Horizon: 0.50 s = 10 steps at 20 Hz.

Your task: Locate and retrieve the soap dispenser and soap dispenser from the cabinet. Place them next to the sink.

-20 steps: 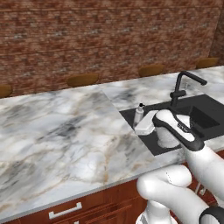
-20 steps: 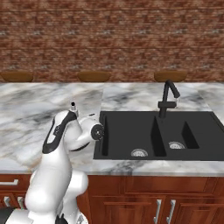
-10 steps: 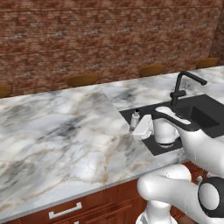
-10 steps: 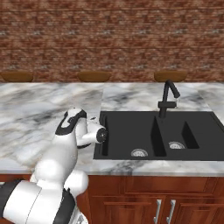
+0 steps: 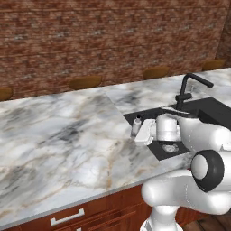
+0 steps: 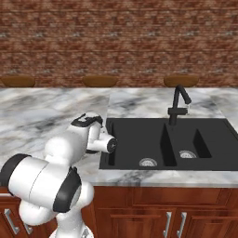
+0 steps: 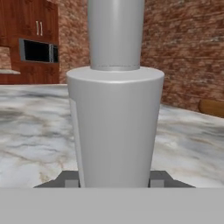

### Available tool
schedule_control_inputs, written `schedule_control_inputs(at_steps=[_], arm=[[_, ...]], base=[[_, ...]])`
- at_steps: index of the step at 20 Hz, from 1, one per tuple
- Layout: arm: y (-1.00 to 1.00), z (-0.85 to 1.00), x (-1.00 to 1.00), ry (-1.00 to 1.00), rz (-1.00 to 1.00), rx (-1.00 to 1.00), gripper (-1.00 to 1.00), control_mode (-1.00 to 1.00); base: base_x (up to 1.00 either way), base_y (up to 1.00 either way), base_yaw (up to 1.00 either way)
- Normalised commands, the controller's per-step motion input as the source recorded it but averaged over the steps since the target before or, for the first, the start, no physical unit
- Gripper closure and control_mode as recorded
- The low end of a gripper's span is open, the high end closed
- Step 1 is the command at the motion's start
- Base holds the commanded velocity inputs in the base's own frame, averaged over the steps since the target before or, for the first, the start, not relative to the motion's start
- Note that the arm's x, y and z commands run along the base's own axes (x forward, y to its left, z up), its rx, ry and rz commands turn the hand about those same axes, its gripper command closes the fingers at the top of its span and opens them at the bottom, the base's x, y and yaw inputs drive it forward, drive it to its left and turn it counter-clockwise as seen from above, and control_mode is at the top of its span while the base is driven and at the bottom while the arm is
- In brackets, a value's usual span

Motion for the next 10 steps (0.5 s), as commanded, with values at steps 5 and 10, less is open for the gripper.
schedule_control_inputs(at_steps=[5,10], arm=[[0.00,-0.12,0.33,0.00,0.04,-0.01,1.00,-1.00],[0.00,-0.11,0.32,0.01,0.03,-0.01,1.00,-1.00]], base=[[0.00,0.00,0.00],[0.00,0.00,0.00]])
